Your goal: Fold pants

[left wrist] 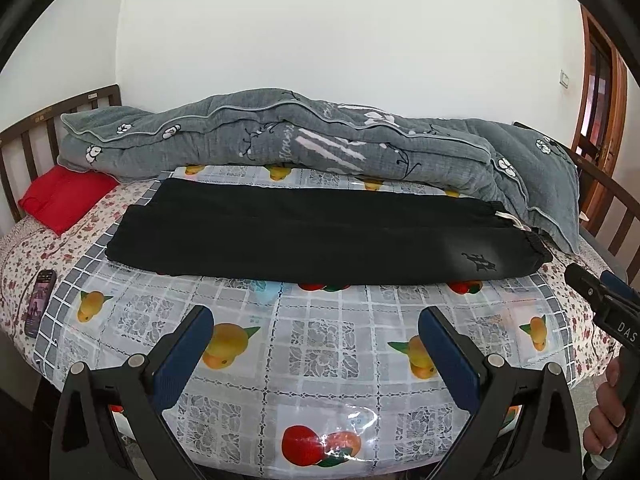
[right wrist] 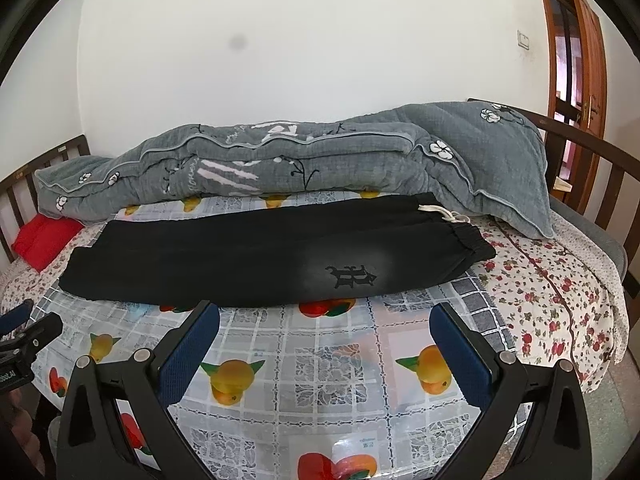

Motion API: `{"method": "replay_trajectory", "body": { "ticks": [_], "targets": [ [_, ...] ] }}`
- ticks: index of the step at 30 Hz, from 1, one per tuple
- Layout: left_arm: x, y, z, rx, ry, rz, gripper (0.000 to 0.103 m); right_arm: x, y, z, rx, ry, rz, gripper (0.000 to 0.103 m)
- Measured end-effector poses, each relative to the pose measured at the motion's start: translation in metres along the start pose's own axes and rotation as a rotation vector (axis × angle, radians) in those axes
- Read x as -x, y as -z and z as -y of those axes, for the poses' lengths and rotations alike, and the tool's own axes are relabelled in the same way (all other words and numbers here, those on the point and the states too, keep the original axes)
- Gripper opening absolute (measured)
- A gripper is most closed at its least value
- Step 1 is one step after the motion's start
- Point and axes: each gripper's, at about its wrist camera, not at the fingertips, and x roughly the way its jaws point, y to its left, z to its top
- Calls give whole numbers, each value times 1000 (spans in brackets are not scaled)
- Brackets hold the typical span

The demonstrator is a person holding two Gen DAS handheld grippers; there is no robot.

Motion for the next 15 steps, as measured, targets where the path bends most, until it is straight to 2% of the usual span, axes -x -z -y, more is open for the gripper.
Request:
{"method": "replay_trajectory", "body": {
  "ticks": [15],
  "targets": [
    [2, -3, 0, 4, 6, 5, 103, 2, -1, -1, -6, 0, 3, 103]
  ]
}}
